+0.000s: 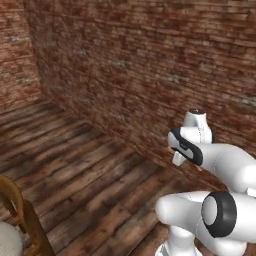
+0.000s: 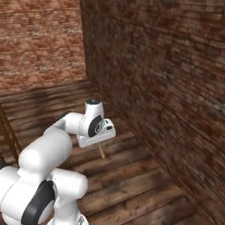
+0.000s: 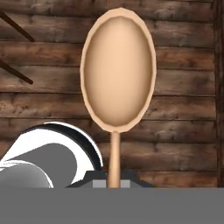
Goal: Take the fork and place it on the left side of the plate. Then take the spoon and place it on the right side of the plate. Make sure they're directly next to the plate.
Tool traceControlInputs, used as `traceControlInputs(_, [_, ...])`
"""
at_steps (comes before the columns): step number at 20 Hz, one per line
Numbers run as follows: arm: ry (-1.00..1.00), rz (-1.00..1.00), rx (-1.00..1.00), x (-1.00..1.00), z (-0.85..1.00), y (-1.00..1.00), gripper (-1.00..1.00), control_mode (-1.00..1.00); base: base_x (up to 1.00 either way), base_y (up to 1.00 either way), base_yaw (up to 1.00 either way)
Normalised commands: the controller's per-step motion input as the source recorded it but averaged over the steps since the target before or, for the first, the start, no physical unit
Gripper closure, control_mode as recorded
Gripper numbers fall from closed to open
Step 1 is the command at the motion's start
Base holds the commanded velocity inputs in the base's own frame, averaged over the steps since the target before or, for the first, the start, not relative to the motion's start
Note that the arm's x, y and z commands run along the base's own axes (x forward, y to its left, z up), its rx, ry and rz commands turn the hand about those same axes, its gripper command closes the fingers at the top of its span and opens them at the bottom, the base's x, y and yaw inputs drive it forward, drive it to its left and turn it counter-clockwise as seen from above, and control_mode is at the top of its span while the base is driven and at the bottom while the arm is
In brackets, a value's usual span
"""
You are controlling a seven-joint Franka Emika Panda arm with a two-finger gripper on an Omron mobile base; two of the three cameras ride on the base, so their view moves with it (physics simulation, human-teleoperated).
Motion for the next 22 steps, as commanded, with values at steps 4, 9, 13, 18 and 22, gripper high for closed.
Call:
traceControlInputs(4, [0.0,0.0,0.0,0.0,0.0,0.0,1.0,1.0,1.0,-0.08,0.67])
traceControlInputs(9, [0.0,0.0,0.0,0.0,0.0,0.0,1.0,1.0,1.0,-0.04,0.63])
traceControlInputs(13, [0.0,0.0,0.0,0.0,0.0,0.0,1.0,1.0,1.0,-0.02,0.61])
traceControlInputs(18, [0.0,0.0,0.0,0.0,0.0,0.0,1.0,1.0,1.0,-0.07,0.61])
traceControlInputs(22, [0.0,0.0,0.0,0.0,0.0,0.0,1.0,1.0,1.0,-0.11,0.66])
